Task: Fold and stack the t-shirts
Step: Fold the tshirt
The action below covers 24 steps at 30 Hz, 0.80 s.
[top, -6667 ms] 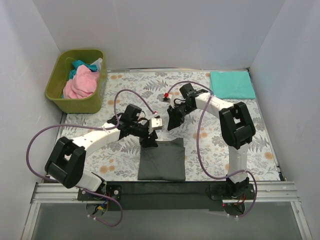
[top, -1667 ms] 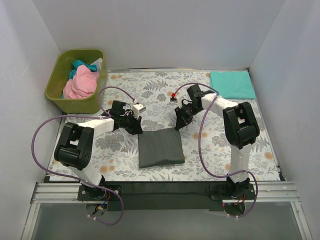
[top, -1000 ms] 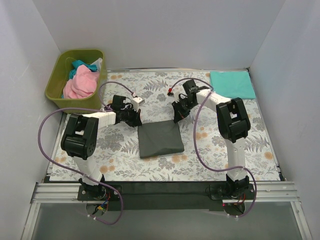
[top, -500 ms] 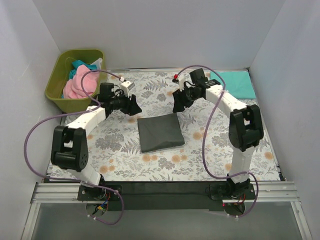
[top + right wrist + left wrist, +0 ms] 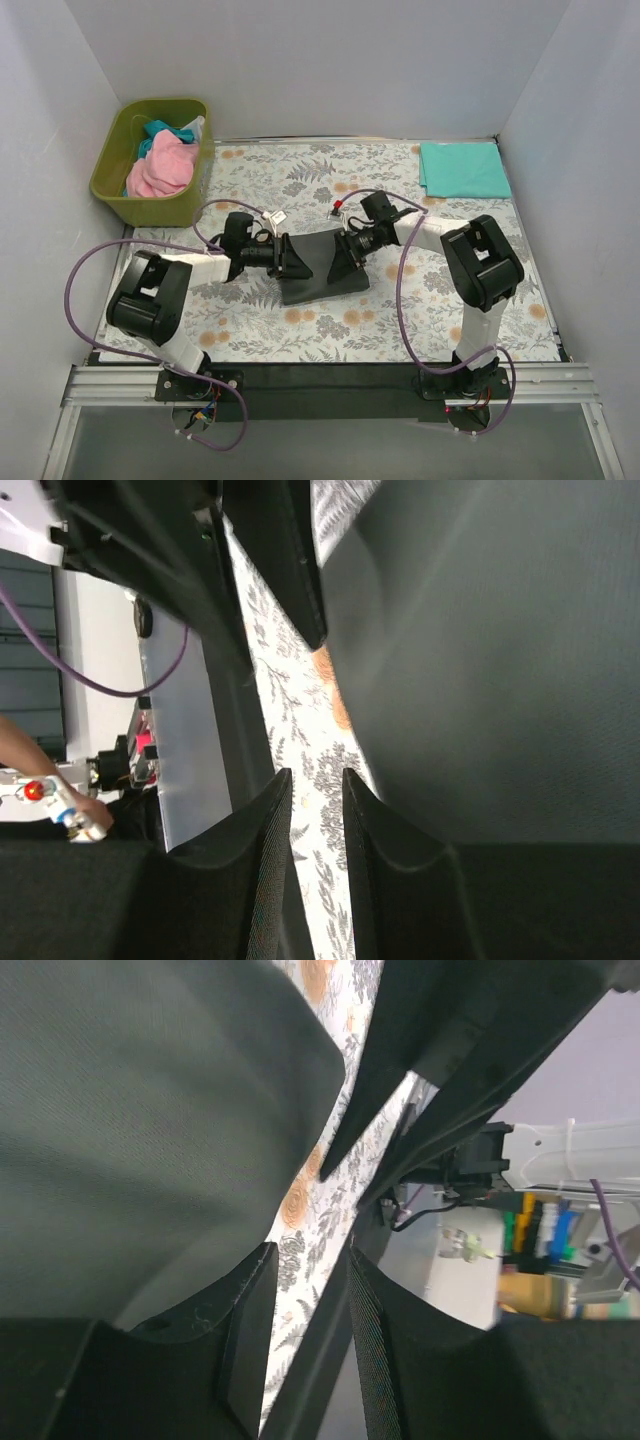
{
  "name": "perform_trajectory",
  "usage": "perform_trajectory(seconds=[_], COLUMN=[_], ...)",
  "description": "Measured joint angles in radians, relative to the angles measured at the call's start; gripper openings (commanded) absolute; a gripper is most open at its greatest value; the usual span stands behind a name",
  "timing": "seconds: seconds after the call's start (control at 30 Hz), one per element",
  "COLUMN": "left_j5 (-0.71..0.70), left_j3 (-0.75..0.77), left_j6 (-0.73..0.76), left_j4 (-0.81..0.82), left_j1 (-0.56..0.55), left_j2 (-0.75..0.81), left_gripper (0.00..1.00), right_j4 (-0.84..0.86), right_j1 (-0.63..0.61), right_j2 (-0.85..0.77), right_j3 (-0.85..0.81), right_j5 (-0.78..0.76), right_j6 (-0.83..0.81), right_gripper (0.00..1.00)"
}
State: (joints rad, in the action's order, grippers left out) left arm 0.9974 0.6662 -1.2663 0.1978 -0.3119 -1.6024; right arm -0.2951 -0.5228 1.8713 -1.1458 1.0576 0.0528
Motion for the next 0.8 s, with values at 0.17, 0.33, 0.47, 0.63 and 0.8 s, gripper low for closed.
perform_trajectory(seconds=[0.17, 0.33, 0.47, 0.63, 0.8], left_j5=[-0.031, -0.097, -0.065, -0.031, 0.013], left_j3=[-0.034, -0.041, -0.024, -0.009, -0.018], left_j6=[-0.102, -0.095, -0.063, 0.011, 0.071], left_j4=[0.092, 0.051, 0.012, -0.041, -0.084], left_j1=[-0.03, 0.005, 0.061, 0.106, 0.1], left_j2=[-0.08, -0.183, -0.215, -0.204, -0.056], left_gripper=[0.3, 0.25, 0.24, 0.27, 0.33], right_j4=[0.077, 0.116, 0.139, 0.113, 0.08], right_j1=[-0.01, 0.01, 0.028, 0.038, 0.048], right_j2=[0.078, 0.174, 0.179, 0.112, -0.086], right_j3=[0.046, 0.07, 0.087, 0.138, 0.185], right_j5=[-0.003, 0.016, 0.045, 0.035, 0.015], right_j6=[0.051, 0.089, 0.103, 0.062, 0.023], right_gripper=[0.29, 0.29, 0.32, 0.3, 0.3])
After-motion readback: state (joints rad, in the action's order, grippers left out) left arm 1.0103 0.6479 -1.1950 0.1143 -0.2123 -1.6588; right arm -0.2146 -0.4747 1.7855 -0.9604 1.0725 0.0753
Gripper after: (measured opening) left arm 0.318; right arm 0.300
